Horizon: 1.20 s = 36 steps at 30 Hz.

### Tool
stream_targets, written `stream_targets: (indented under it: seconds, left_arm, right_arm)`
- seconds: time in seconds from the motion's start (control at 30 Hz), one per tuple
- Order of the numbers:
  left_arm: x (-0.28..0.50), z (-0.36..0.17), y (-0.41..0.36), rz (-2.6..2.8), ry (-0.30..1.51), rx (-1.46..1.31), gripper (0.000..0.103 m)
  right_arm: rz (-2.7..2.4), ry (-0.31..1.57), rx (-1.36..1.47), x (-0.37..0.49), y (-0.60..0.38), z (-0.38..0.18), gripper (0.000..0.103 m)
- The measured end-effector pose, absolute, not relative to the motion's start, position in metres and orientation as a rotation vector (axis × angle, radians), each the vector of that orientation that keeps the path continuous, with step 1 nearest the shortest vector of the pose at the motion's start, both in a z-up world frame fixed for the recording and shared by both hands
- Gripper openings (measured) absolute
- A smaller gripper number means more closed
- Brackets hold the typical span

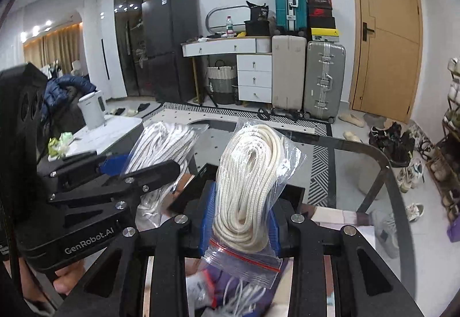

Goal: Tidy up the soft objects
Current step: 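Lower both rope bags into the black box and open both tools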

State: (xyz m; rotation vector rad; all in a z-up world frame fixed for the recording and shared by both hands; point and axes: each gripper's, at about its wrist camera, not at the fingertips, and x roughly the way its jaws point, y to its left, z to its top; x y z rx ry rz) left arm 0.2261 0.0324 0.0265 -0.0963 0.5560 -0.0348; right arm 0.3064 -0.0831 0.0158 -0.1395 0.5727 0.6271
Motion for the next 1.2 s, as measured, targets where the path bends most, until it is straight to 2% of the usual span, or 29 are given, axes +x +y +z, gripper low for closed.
stream_targets:
  seconds: [0.63,0.93,1.2]
  left_arm:
    - [0.297,-0.048,0.032,-0.015,0.763,-0.155,0.035]
    - [0.295,-0.055,0.034,-0.016,0.814,-0.15,0.035]
    - [0.291,-0.056,0.032,-0.064,0.864,-0.141,0.035]
  right_arm:
    - [0.606,0.77,-0.061,0.392,-0.068,-0.066,0.032]
    - [0.621,0.88,-0.097,0.396,-0.064,-0.097,0.032]
    - [0.648,0.929,-0.14,0.382,-0.064,-0.102,0.032]
